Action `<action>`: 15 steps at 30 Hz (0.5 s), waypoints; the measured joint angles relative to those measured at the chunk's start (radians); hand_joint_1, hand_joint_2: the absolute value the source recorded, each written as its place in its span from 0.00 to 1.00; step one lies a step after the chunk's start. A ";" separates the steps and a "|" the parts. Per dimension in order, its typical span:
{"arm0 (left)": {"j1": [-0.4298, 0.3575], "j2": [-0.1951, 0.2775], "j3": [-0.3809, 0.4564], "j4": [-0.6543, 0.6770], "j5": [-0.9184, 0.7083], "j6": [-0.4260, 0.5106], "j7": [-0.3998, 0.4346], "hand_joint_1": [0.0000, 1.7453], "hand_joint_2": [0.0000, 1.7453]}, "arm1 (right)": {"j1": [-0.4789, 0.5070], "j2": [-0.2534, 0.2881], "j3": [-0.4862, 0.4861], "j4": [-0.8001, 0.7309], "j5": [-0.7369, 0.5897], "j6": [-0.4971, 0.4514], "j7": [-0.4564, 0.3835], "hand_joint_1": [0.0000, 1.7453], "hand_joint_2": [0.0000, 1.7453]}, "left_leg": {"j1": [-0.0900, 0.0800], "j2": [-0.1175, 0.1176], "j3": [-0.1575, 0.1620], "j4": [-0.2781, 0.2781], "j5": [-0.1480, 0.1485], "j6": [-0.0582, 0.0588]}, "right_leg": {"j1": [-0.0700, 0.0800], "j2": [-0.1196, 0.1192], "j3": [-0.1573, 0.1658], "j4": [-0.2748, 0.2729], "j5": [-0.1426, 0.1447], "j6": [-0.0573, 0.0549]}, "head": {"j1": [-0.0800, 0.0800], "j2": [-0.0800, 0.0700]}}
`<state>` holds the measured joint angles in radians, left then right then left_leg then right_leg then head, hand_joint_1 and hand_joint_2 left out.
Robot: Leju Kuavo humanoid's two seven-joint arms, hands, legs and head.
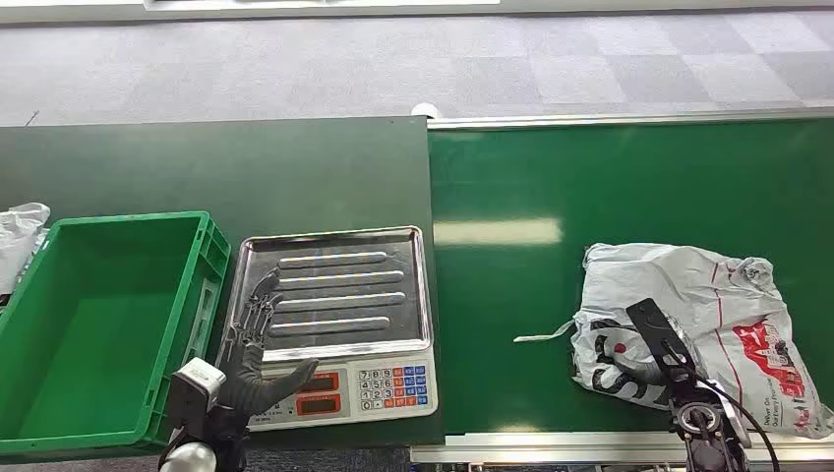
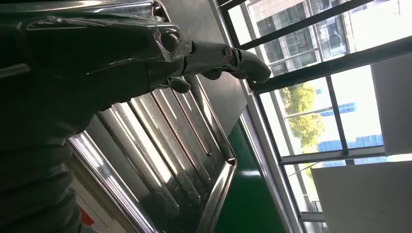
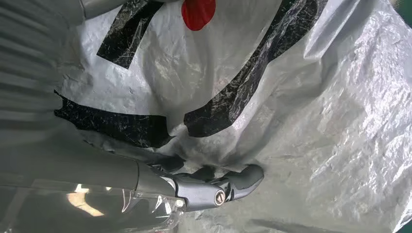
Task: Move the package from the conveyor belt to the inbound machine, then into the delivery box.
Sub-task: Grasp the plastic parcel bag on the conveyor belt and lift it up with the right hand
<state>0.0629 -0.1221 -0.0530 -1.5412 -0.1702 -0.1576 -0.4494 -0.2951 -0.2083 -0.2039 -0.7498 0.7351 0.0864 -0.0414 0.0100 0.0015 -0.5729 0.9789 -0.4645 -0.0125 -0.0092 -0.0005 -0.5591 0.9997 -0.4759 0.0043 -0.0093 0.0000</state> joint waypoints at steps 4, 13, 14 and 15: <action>-0.001 0.000 0.000 0.000 0.002 0.005 0.006 0.00 1.00 | -0.011 -0.011 0.022 0.026 0.022 0.002 0.008 0.00 1.00 | 0.000 0.000 0.001 0.000 0.000 0.000 | 0.000 0.000 0.001 0.000 0.000 0.000 | 0.000 0.000; -0.001 0.000 0.000 0.000 0.003 0.011 0.008 0.00 1.00 | -0.027 -0.020 0.057 0.056 0.032 0.002 0.008 0.29 1.00 | 0.000 0.000 0.003 0.000 0.000 0.000 | 0.000 0.000 0.003 0.000 0.000 0.000 | 0.000 0.000; -0.001 0.000 0.000 0.000 0.003 0.011 0.008 0.00 1.00 | -0.027 -0.021 0.059 0.058 0.033 0.002 0.008 0.52 1.00 | 0.000 0.000 0.003 0.000 0.000 0.000 | 0.000 0.000 0.003 0.000 0.000 0.000 | 0.000 0.000; -0.001 0.000 0.000 0.000 0.003 0.011 0.008 0.00 1.00 | -0.028 -0.021 0.061 0.059 0.034 0.001 0.008 0.75 1.00 | 0.000 0.000 0.003 0.000 0.000 0.000 | 0.000 0.000 0.004 0.000 0.000 0.000 | 0.000 0.000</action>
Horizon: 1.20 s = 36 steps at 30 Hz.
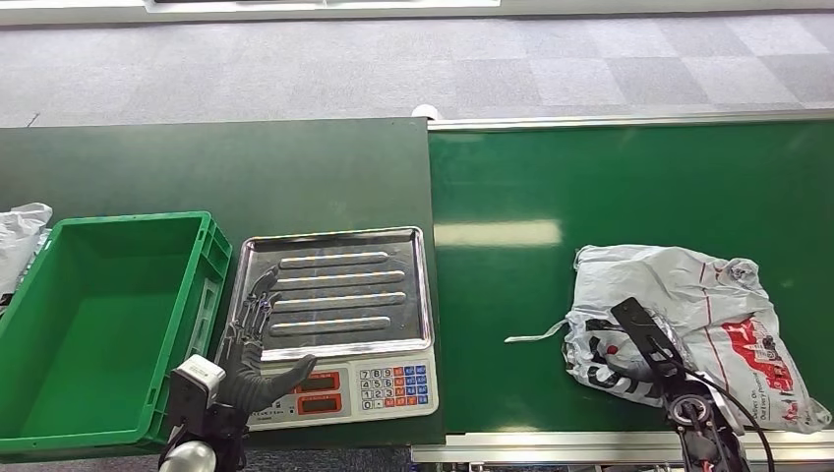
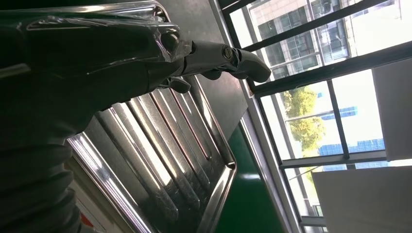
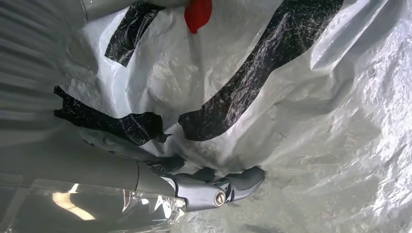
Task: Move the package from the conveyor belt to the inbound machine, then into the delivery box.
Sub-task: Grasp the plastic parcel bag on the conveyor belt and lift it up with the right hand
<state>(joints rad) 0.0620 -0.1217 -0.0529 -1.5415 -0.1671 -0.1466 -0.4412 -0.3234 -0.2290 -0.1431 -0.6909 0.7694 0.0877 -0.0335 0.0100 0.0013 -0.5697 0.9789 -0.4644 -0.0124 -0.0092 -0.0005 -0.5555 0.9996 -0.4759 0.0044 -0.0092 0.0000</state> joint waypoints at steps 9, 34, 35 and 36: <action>0.013 0.001 0.002 -0.015 0.008 0.007 0.000 0.00 1.00 | -0.004 -0.007 0.041 0.002 0.037 -0.051 -0.030 1.00 1.00 | 0.000 0.000 0.000 0.000 0.000 0.000 | 0.000 0.000 0.000 0.000 0.000 0.000 | 0.000 0.000; 0.047 -0.003 0.018 -0.050 0.024 0.032 -0.059 0.00 1.00 | 0.064 0.075 0.078 -0.247 -0.090 -0.273 -0.276 1.00 1.00 | 0.000 0.000 -0.001 0.000 0.000 0.000 | 0.000 0.000 -0.001 0.000 0.000 0.000 | 0.000 0.000; 0.047 -0.003 0.019 -0.051 0.025 0.033 -0.061 0.00 1.00 | 0.072 0.080 0.074 -0.272 -0.094 -0.276 -0.280 1.00 1.00 | 0.000 0.000 -0.001 0.000 0.000 0.000 | 0.000 0.000 -0.001 0.000 0.000 0.000 | 0.000 0.000; 0.047 -0.004 0.021 -0.051 0.026 0.034 -0.064 0.00 1.00 | 0.079 0.085 0.069 -0.294 -0.100 -0.281 -0.287 1.00 1.00 | 0.000 0.000 -0.001 0.000 0.000 0.000 | 0.000 0.000 -0.001 0.000 0.000 0.000 | 0.000 0.000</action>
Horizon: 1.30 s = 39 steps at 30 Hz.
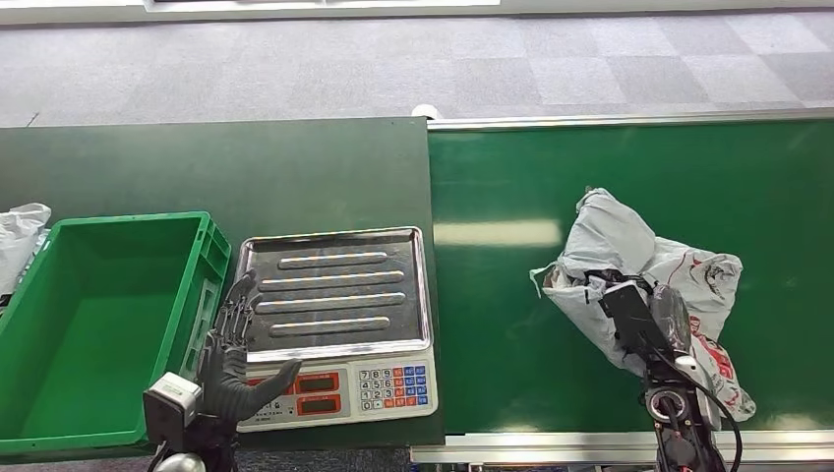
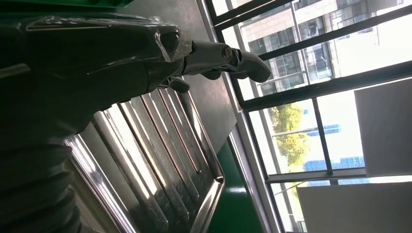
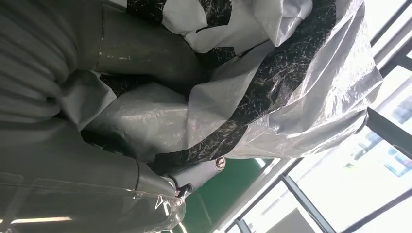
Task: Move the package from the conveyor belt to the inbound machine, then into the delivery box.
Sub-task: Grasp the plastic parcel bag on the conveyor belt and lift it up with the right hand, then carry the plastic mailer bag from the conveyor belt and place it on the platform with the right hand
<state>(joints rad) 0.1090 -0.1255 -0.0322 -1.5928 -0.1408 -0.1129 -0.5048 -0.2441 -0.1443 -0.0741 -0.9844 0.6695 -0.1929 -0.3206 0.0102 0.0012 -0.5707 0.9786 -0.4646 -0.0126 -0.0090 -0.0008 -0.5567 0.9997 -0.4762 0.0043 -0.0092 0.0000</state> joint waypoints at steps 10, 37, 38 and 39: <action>-0.031 -0.004 0.004 0.015 0.063 0.063 -0.097 0.00 1.00 | 0.127 0.042 0.007 -0.373 0.040 -0.113 -0.147 1.00 1.00 | 0.000 0.001 -0.001 0.000 0.000 0.000 | 0.000 0.001 0.000 0.000 0.000 0.000 | 0.000 0.000; -0.073 0.031 0.010 0.025 0.135 0.117 -0.122 0.00 1.00 | -0.562 0.081 0.896 -0.040 0.382 -0.054 -0.173 1.00 1.00 | 0.000 0.003 0.000 0.000 0.003 0.000 | 0.001 0.001 -0.001 0.001 0.002 -0.001 | 0.000 0.000; -0.078 0.031 0.008 0.029 0.138 0.121 -0.122 0.00 1.00 | -0.573 0.102 0.925 -0.012 0.372 -0.039 -0.184 1.00 1.00 | 0.001 0.003 0.000 0.000 0.003 0.000 | 0.001 0.001 -0.001 0.001 0.002 -0.001 | 0.000 0.000; -0.083 0.032 0.005 0.032 0.141 0.127 -0.122 0.00 1.00 | -0.581 0.124 0.957 0.018 0.361 -0.026 -0.193 1.00 1.00 | 0.001 0.003 0.000 0.000 0.003 0.000 | 0.001 0.001 -0.001 0.001 0.002 -0.001 | 0.000 0.000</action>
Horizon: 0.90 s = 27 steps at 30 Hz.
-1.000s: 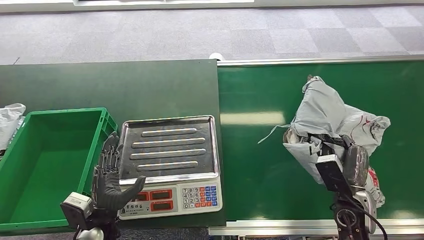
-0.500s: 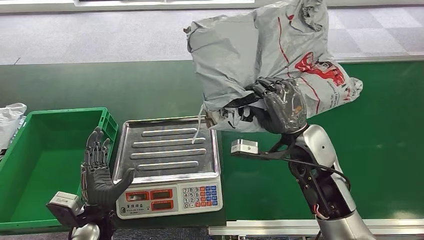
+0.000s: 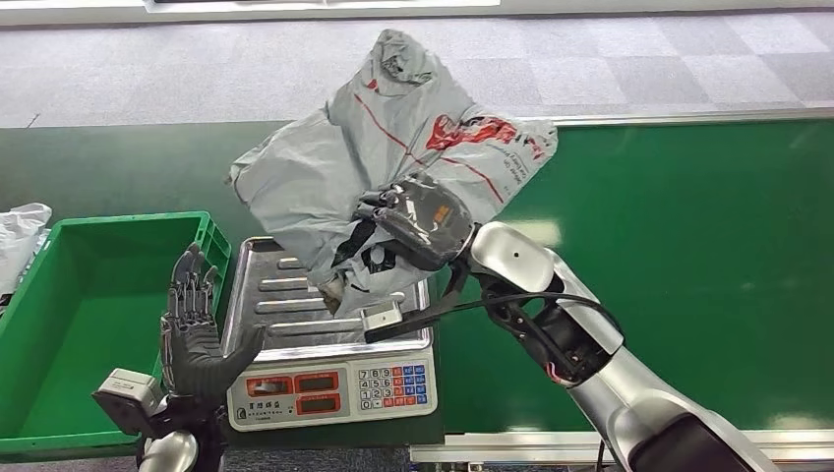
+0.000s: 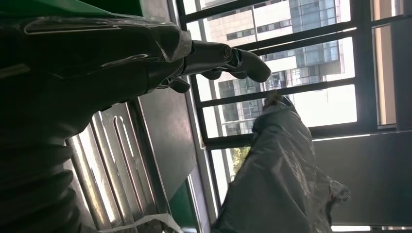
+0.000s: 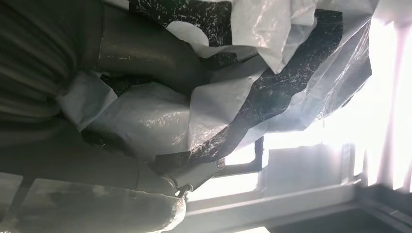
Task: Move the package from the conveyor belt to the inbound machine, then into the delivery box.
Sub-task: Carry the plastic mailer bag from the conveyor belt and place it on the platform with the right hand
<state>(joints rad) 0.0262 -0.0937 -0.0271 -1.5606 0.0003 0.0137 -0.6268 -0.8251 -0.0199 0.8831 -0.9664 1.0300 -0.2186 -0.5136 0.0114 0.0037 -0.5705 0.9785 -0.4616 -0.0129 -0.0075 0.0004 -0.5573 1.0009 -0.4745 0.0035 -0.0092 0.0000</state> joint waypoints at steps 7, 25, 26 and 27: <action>-0.009 0.001 -0.003 0.014 0.011 0.019 0.000 0.00 1.00 | -0.007 0.101 0.184 0.163 -0.081 0.039 -0.034 1.00 1.00 | 0.001 0.000 -0.001 0.000 0.000 0.000 | 0.001 0.000 0.000 0.000 0.000 0.000 | 0.000 0.000; -0.050 0.006 -0.007 0.058 0.011 0.023 0.000 0.00 1.00 | -0.051 0.134 0.350 0.325 -0.174 0.222 0.071 1.00 1.00 | 0.000 -0.001 0.000 0.000 0.000 0.000 | 0.000 0.000 0.000 0.000 0.000 0.000 | 0.000 0.000; -0.050 0.006 -0.007 0.058 0.011 0.023 0.000 0.00 1.00 | -0.053 0.135 0.353 0.329 -0.174 0.222 0.071 1.00 1.00 | 0.000 -0.001 0.000 0.000 0.000 0.000 | 0.000 0.000 0.000 0.000 0.000 0.000 | 0.000 0.000; -0.051 0.007 -0.007 0.059 0.011 0.023 0.000 0.00 1.00 | -0.055 0.136 0.356 0.332 -0.174 0.221 0.071 1.00 1.00 | 0.000 -0.001 0.000 0.000 0.000 0.000 | 0.000 0.000 0.000 0.000 0.000 0.000 | 0.000 0.000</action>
<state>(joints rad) -0.0246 -0.0872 -0.0343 -1.5021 0.0111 0.0370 -0.6269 -0.8800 0.1158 1.2392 -0.6340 0.8564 0.0025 -0.4423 0.0113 0.0023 -0.5709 0.9787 -0.4615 -0.0131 -0.0077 0.0002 -0.5576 1.0008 -0.4743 0.0031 -0.0089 0.0000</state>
